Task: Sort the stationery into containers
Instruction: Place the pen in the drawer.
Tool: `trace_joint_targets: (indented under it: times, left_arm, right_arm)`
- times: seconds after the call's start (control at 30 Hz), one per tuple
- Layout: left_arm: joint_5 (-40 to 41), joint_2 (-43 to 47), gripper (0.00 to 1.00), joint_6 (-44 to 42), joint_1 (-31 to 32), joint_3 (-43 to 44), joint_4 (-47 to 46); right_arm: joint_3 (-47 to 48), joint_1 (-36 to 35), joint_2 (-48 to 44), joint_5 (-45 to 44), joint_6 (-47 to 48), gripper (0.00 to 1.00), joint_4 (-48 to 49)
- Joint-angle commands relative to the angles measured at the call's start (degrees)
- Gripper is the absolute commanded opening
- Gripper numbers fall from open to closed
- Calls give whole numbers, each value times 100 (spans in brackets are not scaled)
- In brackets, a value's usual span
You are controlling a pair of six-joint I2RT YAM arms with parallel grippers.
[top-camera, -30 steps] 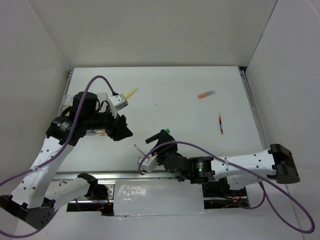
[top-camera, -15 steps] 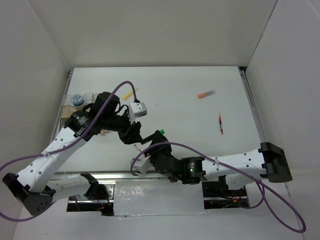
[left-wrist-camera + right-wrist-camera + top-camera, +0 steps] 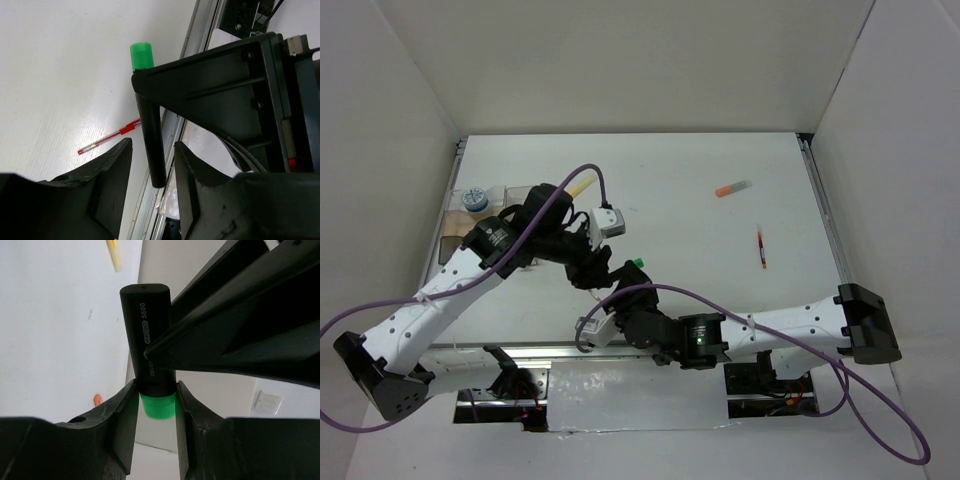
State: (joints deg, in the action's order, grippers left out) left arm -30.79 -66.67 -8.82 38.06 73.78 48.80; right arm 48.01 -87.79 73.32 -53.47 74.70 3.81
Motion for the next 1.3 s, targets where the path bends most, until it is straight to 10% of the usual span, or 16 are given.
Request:
trace_joint_targets:
  times: [0.0,0.23,0.5,0.7,0.97,1.27]
  left_arm:
    - [-129,-82,51,-32,122,216,-98]
    - [-112,-259,44,-41,210,216,-2]
    - [-112,-30,8,126,123,58,-194]
    - [-533,76,0,223,-1043,49,-186]
    - [-912,-56,0,-804,-3206,347,86]
    - [-1492,-1917,0,-3589,-6143,2461,1263]
  right_arm:
    - [341,-72,51,-137,-8,0,146]
    - [420,-89,77,-146,-16,0,102]
    - [481,-107,95,-163,-95,9,111]
    - [639,-124,-28,-260,-376,100,-82]
    - [648,50,-423,-120,-894,100,-319]
    - [2201,1535,-547,1204,-3414,100,-3050]
